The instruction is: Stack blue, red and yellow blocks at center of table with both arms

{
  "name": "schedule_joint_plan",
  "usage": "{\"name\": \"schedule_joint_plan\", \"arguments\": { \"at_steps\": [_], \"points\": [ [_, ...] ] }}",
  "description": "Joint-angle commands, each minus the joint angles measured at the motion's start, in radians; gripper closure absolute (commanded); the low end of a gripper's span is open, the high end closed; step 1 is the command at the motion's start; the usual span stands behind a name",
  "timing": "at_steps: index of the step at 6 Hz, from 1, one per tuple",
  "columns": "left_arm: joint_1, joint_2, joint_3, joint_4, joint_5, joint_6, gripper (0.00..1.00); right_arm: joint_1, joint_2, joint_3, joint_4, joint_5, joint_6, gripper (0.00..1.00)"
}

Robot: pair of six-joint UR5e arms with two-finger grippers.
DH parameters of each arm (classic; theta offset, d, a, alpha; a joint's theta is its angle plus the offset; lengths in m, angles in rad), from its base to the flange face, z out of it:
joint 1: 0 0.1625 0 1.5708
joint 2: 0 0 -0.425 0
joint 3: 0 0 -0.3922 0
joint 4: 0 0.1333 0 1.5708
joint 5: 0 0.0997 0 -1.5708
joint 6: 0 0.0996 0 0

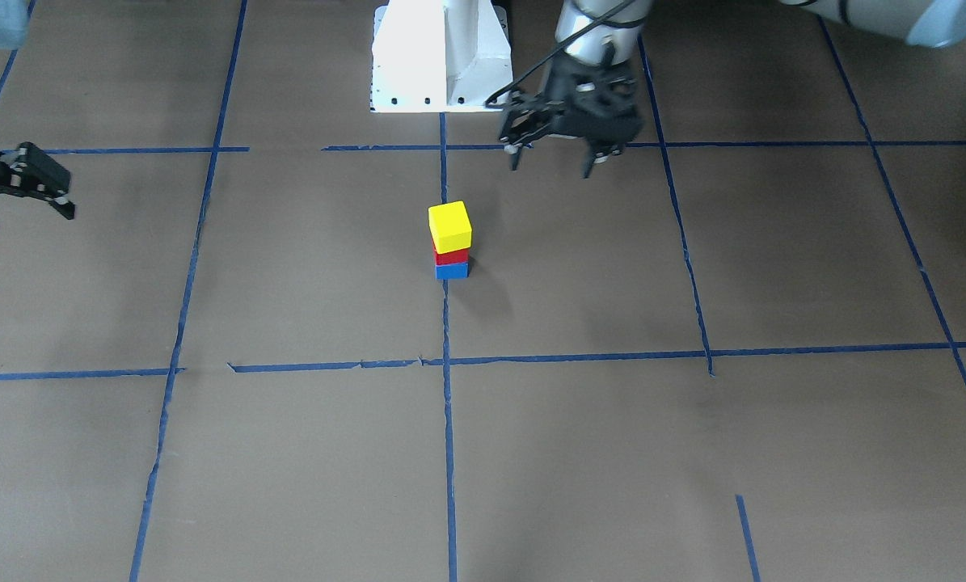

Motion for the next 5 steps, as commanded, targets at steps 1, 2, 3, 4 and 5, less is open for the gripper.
{"name": "schedule_joint_plan", "arguments": {
  "at_steps": [1, 2, 3, 4, 5],
  "points": [
    [-0.276, 0.336, -0.103, -0.01, -0.219, 0.494, 0.0, 0.191, -0.122, -0.01, -0.016, 0.069, -0.279, 0.0],
    [-0.46, 0.477, -0.09, -0.006, -0.317, 0.772, 0.0, 0.275, -0.198, -0.017, -0.047, 0.075, -0.447, 0.0],
    [-0.62, 0.577, -0.015, -0.004, -0.328, 1.062, 0.0, 0.341, -0.222, -0.039, -0.103, 0.075, -0.574, 0.0],
    [-0.752, 0.604, 0.086, -0.001, -0.361, 1.207, 0.0, 0.371, -0.222, -0.045, -0.15, 0.075, -0.616, 0.0],
    [-0.849, 0.598, 0.199, -0.004, -0.363, 1.291, 0.0, 0.383, -0.227, -0.051, -0.153, 0.074, -0.618, 0.0]
  ]
}}
